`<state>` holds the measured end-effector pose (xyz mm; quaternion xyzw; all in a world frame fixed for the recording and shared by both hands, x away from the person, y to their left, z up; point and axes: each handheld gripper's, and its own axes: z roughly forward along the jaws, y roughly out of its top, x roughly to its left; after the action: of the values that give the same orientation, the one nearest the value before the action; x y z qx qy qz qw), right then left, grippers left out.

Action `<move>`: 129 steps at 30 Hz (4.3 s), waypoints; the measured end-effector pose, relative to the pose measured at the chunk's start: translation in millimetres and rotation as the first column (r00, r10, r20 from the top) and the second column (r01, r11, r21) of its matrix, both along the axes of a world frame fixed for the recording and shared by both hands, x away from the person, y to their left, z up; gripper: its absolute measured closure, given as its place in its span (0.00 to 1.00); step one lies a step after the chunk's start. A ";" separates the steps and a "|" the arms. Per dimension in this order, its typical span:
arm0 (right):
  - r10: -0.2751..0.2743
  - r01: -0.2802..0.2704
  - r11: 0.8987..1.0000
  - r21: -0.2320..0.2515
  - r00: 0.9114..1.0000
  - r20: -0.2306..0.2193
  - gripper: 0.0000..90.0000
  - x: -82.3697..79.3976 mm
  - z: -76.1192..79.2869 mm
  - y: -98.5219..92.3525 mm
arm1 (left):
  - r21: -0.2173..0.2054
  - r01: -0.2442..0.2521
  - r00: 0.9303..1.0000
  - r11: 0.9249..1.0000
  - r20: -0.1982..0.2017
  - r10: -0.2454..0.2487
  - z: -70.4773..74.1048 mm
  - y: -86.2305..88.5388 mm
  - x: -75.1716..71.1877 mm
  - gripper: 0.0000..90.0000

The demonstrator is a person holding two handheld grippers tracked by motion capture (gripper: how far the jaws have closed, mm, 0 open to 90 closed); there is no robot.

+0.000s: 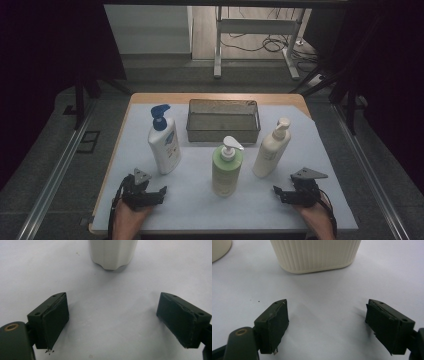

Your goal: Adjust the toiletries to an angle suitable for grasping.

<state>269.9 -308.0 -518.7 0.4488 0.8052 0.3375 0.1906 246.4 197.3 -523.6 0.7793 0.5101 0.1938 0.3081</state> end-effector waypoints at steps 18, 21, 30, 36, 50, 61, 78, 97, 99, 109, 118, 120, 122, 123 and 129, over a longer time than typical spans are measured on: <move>0.002 -0.002 1.000 0.003 1.000 -0.003 0.20 0.4 0.0 0.0 | -0.006 0.001 1.000 1.000 -0.005 -0.001 -0.2 0.9 0.7 0.12; 0.015 -0.015 1.000 0.003 1.000 -0.010 0.16 0.6 0.0 0.6 | -0.007 0.001 1.000 1.000 -0.005 -0.001 -0.2 0.9 0.7 0.12; 0.021 -0.021 1.000 -0.004 1.000 -0.020 0.17 1.7 1.3 0.9 | -0.008 0.002 1.000 1.000 -0.005 -0.002 -0.2 1.0 0.8 0.12; 0.018 -0.018 1.000 -0.003 1.000 -0.024 0.30 1.0 4.6 -0.5 | -0.008 0.002 1.000 1.000 -0.005 -0.002 -0.2 1.0 0.8 0.12; 0.056 -0.054 0.996 0.066 0.998 -0.024 0.52 0.2 19.4 4.3 | -0.008 0.001 1.000 1.000 -0.004 -0.001 -0.3 1.0 0.6 0.12; 0.116 -0.114 0.984 0.139 0.993 -0.004 0.91 -1.2 35.4 22.2 | -0.008 0.001 1.000 1.000 -0.003 -0.001 -0.4 1.0 0.6 0.12; 0.127 -0.130 0.984 0.124 0.991 0.030 1.00 7.6 45.5 70.2 | -0.008 0.001 1.000 1.000 -0.003 -0.001 -0.4 1.0 0.6 0.12; 0.038 -0.041 0.998 0.039 0.997 0.060 1.00 19.4 35.0 92.1 | -0.009 0.001 1.000 1.000 -0.003 -0.001 -0.4 1.0 0.6 0.12; 0.033 -0.035 0.999 0.030 0.998 0.060 1.00 18.2 35.8 90.4 | -0.008 0.001 1.000 1.000 -0.003 -0.001 -0.4 1.0 0.6 0.12; 0.000 -0.001 1.000 0.031 0.999 0.050 1.00 17.2 37.2 67.2 | -0.009 0.001 1.000 1.000 -0.003 -0.001 -0.4 1.0 0.6 0.12; -0.008 0.006 0.999 0.038 0.998 0.061 1.00 20.8 37.6 70.4 | -0.008 0.001 1.000 1.000 -0.003 -0.001 -0.4 1.0 0.6 0.12; -0.008 0.006 1.000 0.022 0.998 0.068 1.00 24.0 36.0 75.4 | -0.008 0.001 1.000 1.000 -0.004 -0.001 -0.4 1.0 0.6 0.12; -0.008 0.007 1.000 0.022 0.998 0.062 1.00 25.7 34.6 76.6 | -0.008 0.001 1.000 1.000 -0.003 -0.002 -0.4 1.0 0.6 0.12; -0.008 0.007 1.000 0.018 0.998 0.061 1.00 26.4 33.6 77.0 | -0.008 0.002 1.000 1.000 -0.003 -0.002 -0.4 1.0 0.6 0.12; -0.027 0.025 0.999 0.022 0.998 0.054 1.00 23.8 32.9 66.4 | -0.008 0.001 1.000 1.000 -0.004 -0.001 -0.4 1.0 0.6 0.12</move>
<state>293.7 -241.5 -485.8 0.4519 0.7903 0.3554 0.2120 247.0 198.3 -524.0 0.7788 0.5109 0.1900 0.3105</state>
